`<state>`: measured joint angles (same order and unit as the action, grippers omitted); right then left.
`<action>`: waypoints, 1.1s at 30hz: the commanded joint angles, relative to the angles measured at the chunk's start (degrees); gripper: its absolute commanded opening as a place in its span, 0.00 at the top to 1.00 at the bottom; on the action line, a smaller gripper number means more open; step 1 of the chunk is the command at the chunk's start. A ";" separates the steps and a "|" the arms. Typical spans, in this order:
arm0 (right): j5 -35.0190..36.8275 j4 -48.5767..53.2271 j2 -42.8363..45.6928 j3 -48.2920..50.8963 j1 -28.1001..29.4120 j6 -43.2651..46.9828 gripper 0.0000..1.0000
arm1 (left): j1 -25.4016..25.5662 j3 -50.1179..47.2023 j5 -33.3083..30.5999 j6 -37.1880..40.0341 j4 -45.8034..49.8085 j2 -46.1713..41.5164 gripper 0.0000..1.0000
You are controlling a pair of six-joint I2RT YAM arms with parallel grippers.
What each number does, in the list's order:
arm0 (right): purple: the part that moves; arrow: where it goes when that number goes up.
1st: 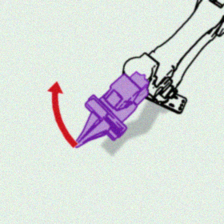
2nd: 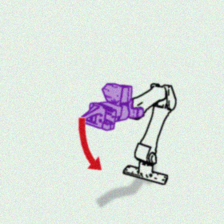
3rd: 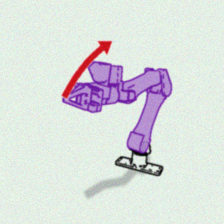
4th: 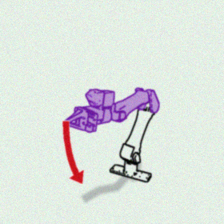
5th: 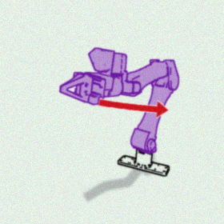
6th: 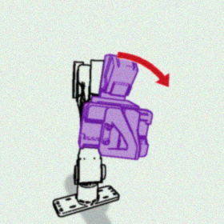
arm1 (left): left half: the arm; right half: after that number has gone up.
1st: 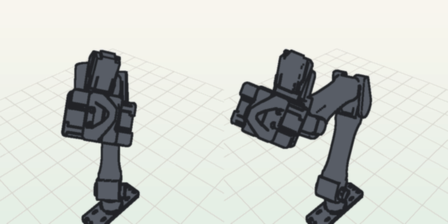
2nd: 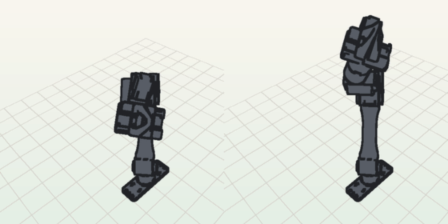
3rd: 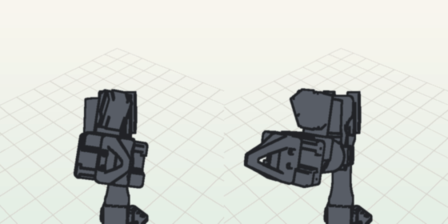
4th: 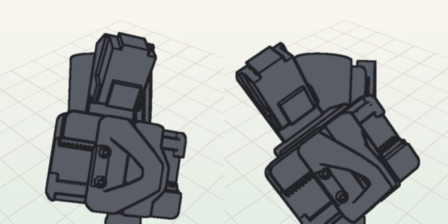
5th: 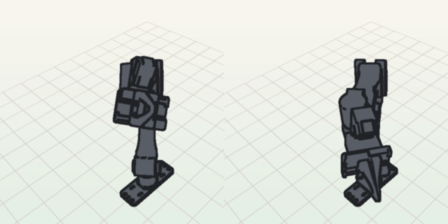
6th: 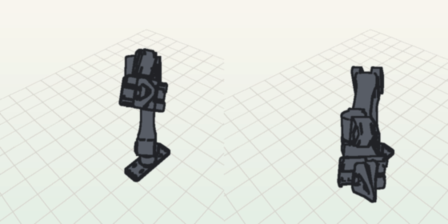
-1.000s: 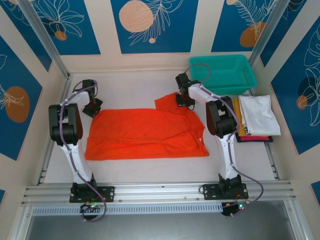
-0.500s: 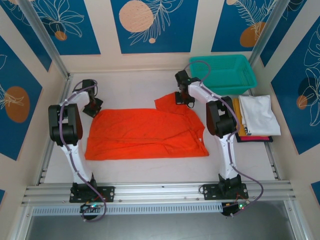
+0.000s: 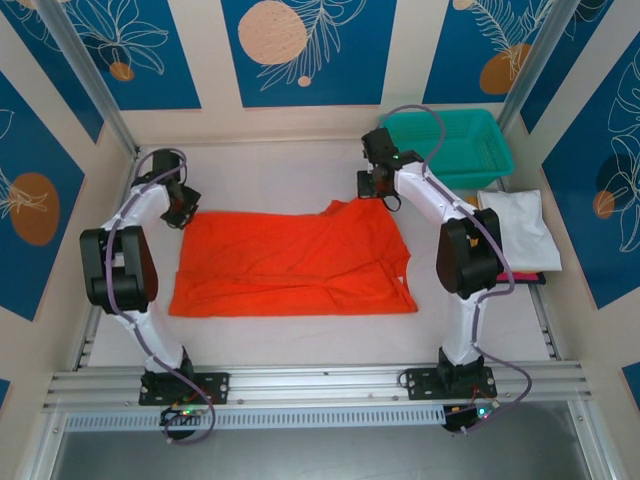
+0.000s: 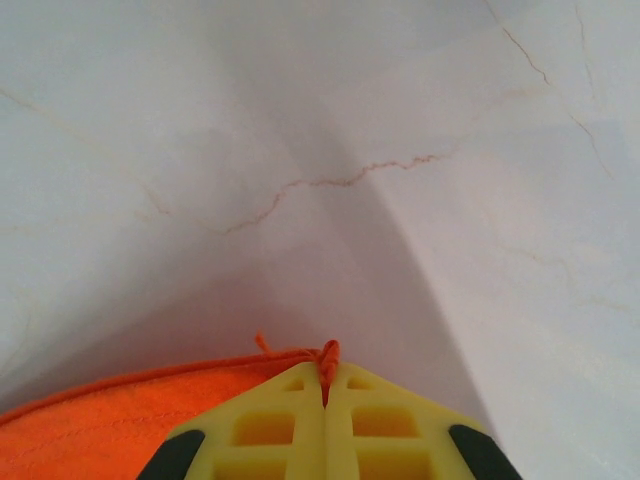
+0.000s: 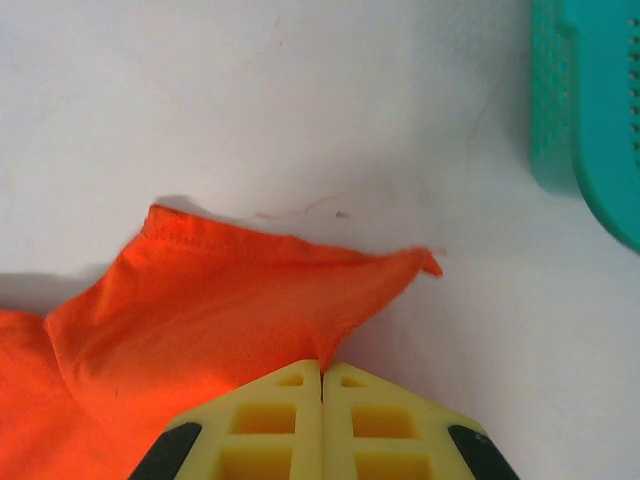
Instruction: Fold and stack the t-shirts
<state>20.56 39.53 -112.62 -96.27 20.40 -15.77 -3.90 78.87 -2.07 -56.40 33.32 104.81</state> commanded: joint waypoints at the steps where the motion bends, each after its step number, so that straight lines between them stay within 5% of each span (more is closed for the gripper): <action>1: -0.49 -1.66 4.12 3.35 0.50 0.66 1.00 | -0.62 -2.58 1.25 1.42 0.28 -3.23 1.00; 33: 1.08 2.29 35.92 29.82 4.72 -6.79 1.00 | -9.50 -18.28 15.14 5.88 0.81 -21.98 1.00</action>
<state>20.80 40.05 -79.68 -67.68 24.73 -20.60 -11.90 62.02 11.64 -51.90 33.01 85.49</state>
